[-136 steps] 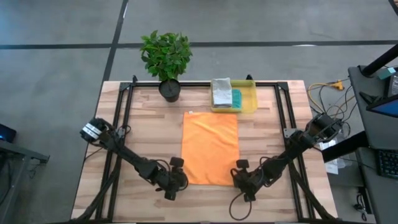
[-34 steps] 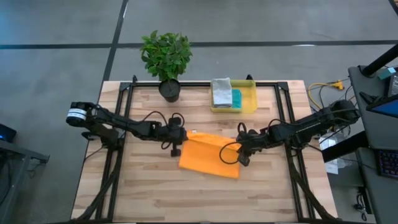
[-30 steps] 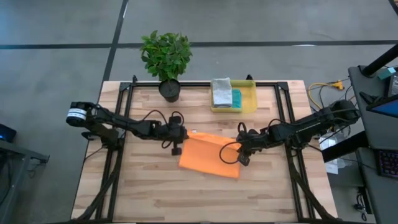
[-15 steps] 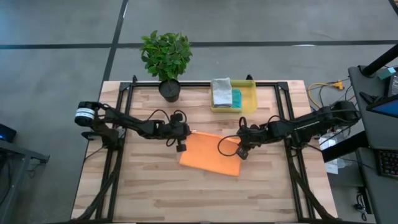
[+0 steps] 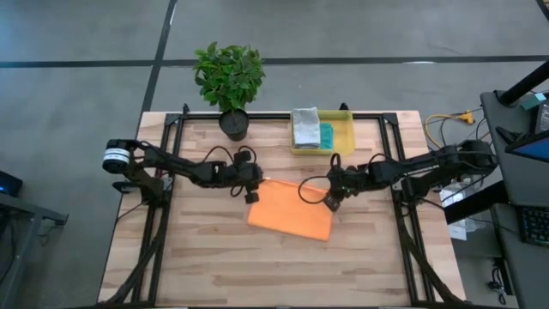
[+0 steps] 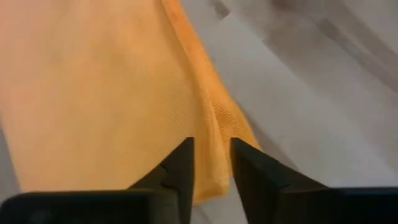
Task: Fold microfiber towels
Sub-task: Fold the orange microfiber towel
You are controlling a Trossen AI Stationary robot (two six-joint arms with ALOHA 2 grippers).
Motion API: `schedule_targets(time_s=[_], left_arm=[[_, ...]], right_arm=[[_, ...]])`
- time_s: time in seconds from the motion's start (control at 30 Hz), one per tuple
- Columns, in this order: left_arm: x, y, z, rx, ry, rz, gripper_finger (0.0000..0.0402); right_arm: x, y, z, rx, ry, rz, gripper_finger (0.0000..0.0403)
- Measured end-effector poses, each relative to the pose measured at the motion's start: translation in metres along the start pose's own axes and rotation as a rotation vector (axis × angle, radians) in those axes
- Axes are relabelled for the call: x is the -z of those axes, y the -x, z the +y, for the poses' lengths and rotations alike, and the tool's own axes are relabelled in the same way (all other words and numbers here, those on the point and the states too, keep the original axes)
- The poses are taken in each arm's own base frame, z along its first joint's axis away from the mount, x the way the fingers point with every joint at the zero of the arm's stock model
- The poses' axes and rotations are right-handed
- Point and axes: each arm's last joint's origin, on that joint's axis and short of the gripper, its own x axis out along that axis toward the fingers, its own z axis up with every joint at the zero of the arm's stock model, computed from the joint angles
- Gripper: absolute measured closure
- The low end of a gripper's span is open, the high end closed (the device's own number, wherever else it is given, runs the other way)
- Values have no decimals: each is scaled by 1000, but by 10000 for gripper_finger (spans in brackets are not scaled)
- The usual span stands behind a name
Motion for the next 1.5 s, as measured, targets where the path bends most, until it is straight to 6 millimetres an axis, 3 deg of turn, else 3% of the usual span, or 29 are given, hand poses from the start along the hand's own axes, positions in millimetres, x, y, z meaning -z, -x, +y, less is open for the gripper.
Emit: schedule_targets(time_s=[0.2,0.33,0.43,0.5,0.73,0.93,1.2,1.5], left_arm=[[-17,9,7,51,18,-57,275],[-26,12,3,190,-85,-55,326],[-30,10,1,235,-123,-28,387],[-33,7,1,226,-133,-21,392],[-18,-13,-7,259,-167,110,401],[3,-24,-19,300,-201,239,401],[9,-14,-29,306,-139,325,401],[11,6,-78,350,-12,347,401]], right_arm=[[-8,11,10,-66,6,-74,260],[-3,15,32,-157,-2,-110,285],[11,5,45,-144,-52,-87,340],[23,-3,53,-118,-73,-63,378],[47,-41,72,6,-184,31,394],[43,-58,87,43,-189,29,394],[36,-52,75,156,-97,60,394],[17,-54,57,199,20,78,394]])
